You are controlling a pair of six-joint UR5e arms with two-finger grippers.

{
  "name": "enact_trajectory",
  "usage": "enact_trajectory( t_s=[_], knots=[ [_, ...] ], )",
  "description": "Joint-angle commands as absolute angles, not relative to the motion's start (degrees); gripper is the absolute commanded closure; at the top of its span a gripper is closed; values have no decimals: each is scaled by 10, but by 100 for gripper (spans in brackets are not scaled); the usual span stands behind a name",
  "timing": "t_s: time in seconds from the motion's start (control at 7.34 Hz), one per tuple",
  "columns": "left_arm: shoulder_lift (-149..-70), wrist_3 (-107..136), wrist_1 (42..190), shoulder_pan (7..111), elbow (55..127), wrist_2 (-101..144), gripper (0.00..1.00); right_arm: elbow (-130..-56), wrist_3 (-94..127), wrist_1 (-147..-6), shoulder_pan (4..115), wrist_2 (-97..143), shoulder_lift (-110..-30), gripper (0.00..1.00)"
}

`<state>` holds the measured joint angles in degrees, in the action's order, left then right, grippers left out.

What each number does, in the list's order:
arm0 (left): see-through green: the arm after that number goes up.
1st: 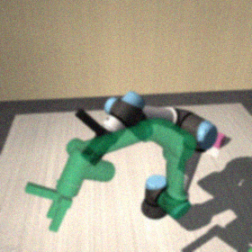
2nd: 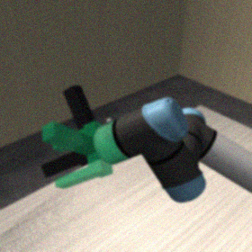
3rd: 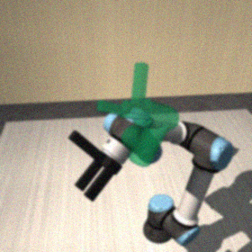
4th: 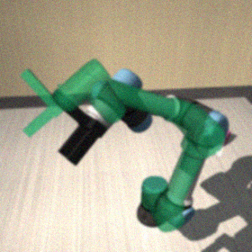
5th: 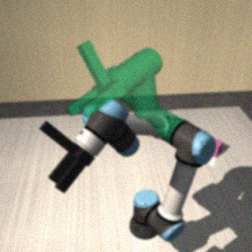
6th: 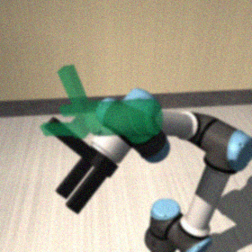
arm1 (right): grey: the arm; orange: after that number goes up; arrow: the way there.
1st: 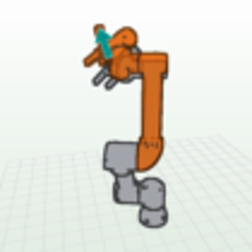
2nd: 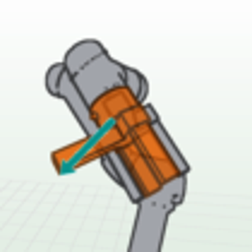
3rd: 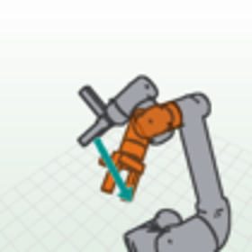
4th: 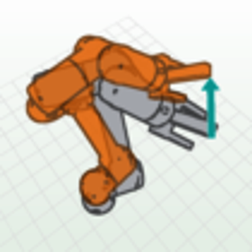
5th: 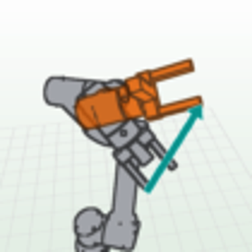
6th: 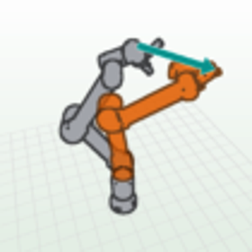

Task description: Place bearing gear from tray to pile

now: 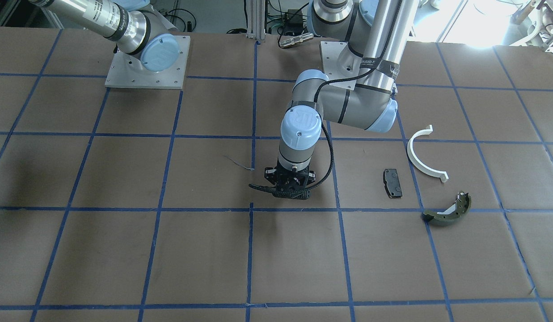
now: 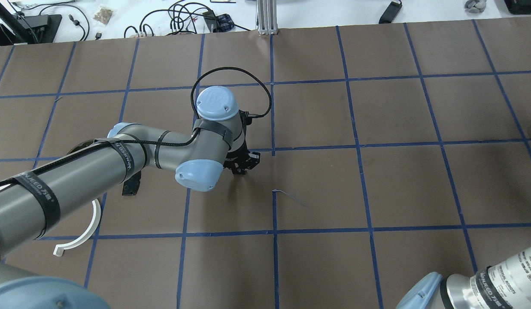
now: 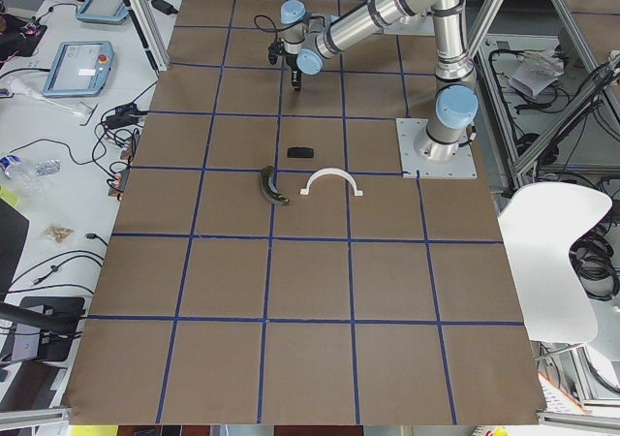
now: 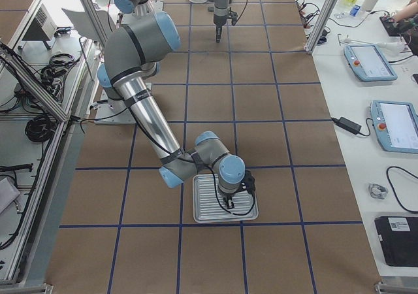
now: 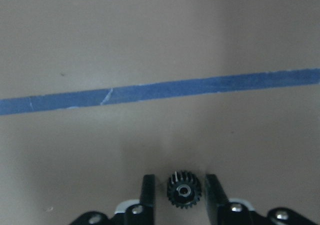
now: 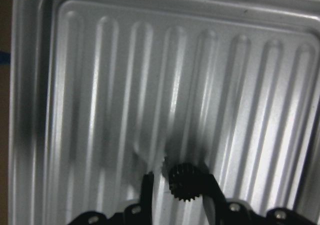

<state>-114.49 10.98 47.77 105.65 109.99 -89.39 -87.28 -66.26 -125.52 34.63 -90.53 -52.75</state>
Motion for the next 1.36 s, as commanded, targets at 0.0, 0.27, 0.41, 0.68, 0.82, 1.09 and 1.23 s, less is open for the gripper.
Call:
enact_trajectory(
  t_s=[0.0, 0.27, 0.41, 0.68, 0.82, 1.09, 1.23],
  knots=[
    [-1143, 108, 476, 1055, 1093, -893, 100, -873, -664, -1255, 346, -905, -529, 68],
    [-1124, 89, 489, 1033, 1070, -893, 100, -874, -664, -1251, 347, -906, -532, 85],
    [-1117, 87, 513, 1014, 1070, -894, 100, -875, -664, -1248, 349, -906, -539, 90],
    [-1085, -6, 570, 939, 1073, -898, 100, -895, -660, -1224, 382, -915, -590, 93],
    [-1071, -96, 594, 881, 1076, -898, 100, -903, -657, -1223, 416, -916, -618, 97],
    [-1059, -246, 614, 784, 1078, -899, 100, -937, -582, -1190, 484, -911, -660, 100],
    [-1056, -314, 620, 735, 1079, -899, 100, -967, -513, -1191, 538, -904, -688, 100]
  ],
)
